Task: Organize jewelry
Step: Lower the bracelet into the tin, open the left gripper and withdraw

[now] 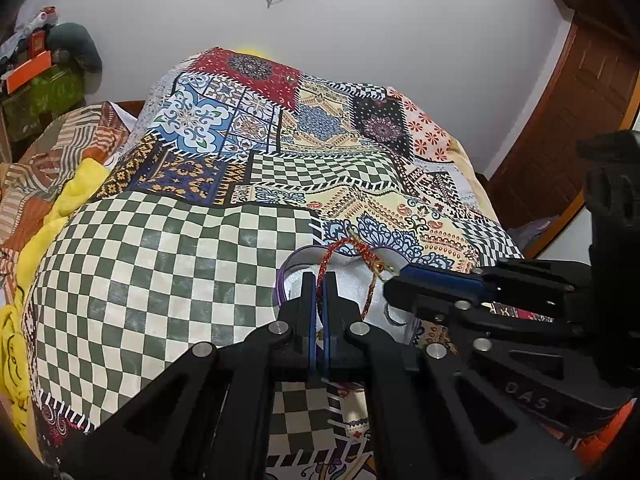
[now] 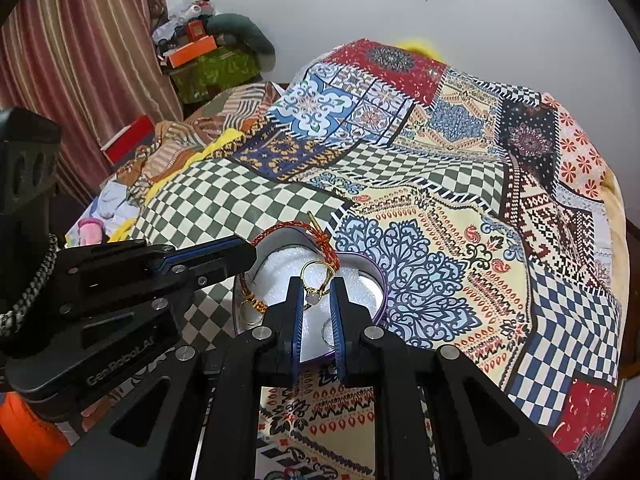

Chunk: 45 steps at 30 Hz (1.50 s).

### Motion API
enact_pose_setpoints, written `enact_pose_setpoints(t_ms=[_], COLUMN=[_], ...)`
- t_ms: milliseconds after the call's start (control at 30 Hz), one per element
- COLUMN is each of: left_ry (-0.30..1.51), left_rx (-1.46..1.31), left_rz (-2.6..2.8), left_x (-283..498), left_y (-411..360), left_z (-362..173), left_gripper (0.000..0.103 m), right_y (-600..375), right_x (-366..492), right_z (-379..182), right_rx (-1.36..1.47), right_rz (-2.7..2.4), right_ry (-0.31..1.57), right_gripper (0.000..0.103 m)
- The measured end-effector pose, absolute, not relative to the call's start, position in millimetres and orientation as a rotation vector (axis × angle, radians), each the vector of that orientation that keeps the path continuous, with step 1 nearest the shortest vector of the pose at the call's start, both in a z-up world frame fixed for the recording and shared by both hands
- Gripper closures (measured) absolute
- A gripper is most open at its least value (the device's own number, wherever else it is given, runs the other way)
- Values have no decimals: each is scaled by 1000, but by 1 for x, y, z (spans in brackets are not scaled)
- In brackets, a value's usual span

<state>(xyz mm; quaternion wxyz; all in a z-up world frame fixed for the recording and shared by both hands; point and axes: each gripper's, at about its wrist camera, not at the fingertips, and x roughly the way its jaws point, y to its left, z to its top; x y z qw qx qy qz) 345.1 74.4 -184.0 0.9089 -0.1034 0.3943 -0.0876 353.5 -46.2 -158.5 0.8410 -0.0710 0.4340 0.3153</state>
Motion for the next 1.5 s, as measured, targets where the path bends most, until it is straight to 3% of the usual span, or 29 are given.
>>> enact_pose_setpoints(t_ms=[633, 767, 1333, 1500], left_ry=[766, 768, 747, 739], left_rx=[-166, -154, -101, -86], left_rz=[-82, -80, -99, -108], left_x=[329, 322, 271, 255], left_y=[89, 89, 68, 57], left_z=[-169, -166, -131, -120], left_gripper=[100, 99, 97, 86], right_y=[-35, -37, -71, -88], right_x=[349, 344, 300, 282], right_z=[-166, -162, -113, -99], right_rx=[-265, -280, -223, -200], right_rz=[638, 624, 590, 572], right_ry=[918, 902, 825, 797], right_gripper=[89, 85, 85, 84])
